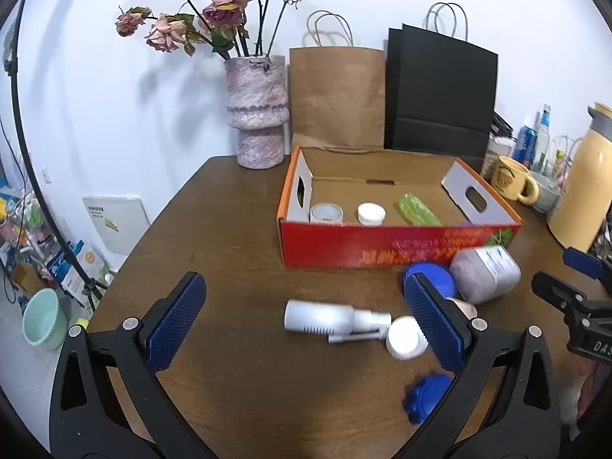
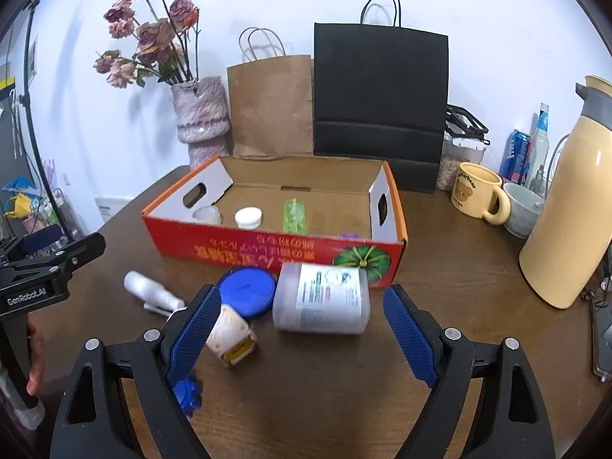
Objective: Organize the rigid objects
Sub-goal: 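Withdraw both open grippers from the box back over the table, then lower the right gripper onto the blue ridged cap and close on it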
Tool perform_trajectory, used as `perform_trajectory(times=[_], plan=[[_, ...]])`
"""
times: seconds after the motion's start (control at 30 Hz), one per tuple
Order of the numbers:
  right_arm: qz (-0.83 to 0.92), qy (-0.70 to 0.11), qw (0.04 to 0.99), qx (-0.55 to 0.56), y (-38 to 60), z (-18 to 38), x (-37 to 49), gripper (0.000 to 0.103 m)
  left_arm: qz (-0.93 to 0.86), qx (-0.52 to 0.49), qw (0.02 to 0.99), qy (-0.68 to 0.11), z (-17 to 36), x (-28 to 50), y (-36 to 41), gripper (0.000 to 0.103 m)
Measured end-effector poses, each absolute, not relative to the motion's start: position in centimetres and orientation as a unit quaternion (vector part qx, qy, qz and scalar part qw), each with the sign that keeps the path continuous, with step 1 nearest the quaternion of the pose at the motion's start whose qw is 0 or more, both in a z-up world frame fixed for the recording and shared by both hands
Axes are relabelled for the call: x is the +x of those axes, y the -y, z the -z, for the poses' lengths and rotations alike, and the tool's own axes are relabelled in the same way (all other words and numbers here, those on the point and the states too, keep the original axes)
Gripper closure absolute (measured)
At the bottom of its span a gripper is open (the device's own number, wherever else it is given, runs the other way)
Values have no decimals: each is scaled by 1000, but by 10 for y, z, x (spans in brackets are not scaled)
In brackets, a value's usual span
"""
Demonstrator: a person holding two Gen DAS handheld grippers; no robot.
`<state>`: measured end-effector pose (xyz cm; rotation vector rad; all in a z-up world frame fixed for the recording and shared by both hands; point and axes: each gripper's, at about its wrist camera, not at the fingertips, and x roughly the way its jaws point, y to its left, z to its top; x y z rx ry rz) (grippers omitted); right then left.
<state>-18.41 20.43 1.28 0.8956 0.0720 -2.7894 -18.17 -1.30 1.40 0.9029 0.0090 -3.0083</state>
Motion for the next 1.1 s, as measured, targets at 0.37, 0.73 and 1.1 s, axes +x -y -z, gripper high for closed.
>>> perform_trajectory(times=[0.37, 0.73, 1.1], plan=[[940, -39, 115, 318, -187, 7, -155, 12, 956, 291, -16, -5, 2, -153, 30, 0], [935, -42, 123, 329, -172, 22, -141, 12, 955, 295, -15, -3, 19, -139, 51, 0], [929, -55, 121, 345, -158, 35, -142, 12, 957, 289, -37, -14, 24, -134, 57, 0]])
